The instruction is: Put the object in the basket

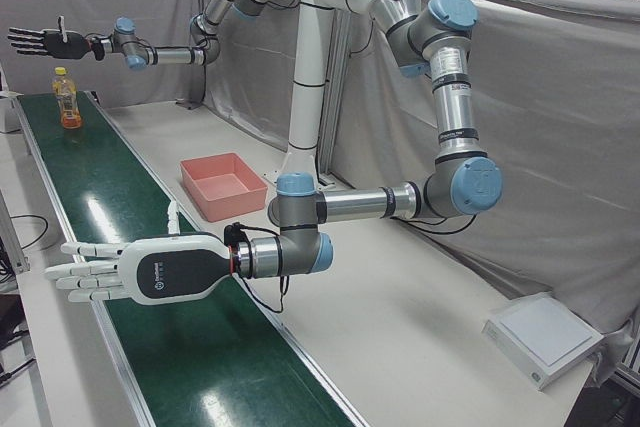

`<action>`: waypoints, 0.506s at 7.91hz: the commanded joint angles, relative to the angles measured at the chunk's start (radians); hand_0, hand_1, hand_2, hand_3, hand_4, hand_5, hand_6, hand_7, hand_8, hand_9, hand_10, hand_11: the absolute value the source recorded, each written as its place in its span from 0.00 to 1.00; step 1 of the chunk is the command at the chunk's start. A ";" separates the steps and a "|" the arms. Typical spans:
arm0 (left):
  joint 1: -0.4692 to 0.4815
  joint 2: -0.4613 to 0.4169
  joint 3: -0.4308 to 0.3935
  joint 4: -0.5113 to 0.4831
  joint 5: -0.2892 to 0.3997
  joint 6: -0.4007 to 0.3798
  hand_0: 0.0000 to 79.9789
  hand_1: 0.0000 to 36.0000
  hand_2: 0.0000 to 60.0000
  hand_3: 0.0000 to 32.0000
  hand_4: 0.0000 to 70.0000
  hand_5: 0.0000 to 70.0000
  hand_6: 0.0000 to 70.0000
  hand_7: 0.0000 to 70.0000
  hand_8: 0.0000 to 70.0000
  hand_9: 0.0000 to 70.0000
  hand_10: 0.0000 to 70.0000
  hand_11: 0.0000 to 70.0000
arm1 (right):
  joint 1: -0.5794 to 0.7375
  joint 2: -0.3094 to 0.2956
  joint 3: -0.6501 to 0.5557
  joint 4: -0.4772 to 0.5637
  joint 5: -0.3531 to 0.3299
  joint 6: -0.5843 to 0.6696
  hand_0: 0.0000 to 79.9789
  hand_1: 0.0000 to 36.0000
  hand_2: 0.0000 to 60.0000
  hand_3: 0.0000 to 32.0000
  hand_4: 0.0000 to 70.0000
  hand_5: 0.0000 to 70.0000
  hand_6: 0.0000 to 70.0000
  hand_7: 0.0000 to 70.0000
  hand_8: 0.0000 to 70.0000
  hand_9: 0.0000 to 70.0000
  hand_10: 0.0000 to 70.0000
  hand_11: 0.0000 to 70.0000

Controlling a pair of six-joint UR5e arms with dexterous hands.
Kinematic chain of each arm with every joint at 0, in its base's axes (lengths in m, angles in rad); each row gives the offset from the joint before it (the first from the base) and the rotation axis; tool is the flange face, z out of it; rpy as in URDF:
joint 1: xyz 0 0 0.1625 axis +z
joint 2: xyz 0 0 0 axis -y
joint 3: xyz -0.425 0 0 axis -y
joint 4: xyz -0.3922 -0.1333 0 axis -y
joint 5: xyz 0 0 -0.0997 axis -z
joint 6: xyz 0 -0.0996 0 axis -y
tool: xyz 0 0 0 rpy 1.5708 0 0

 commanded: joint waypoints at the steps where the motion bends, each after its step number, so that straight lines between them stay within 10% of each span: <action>1: 0.000 0.000 -0.001 -0.001 0.000 0.000 0.59 0.13 0.00 0.00 0.24 0.16 0.00 0.00 0.07 0.12 0.07 0.12 | 0.000 0.000 0.000 0.000 0.000 0.000 0.00 0.00 0.00 0.00 0.00 0.00 0.00 0.00 0.00 0.00 0.00 0.00; 4: 0.000 0.000 -0.002 -0.001 0.000 0.000 0.59 0.12 0.00 0.00 0.24 0.17 0.00 0.00 0.07 0.12 0.08 0.12 | 0.000 0.000 0.000 0.000 0.000 0.000 0.00 0.00 0.00 0.00 0.00 0.00 0.00 0.00 0.00 0.00 0.00 0.00</action>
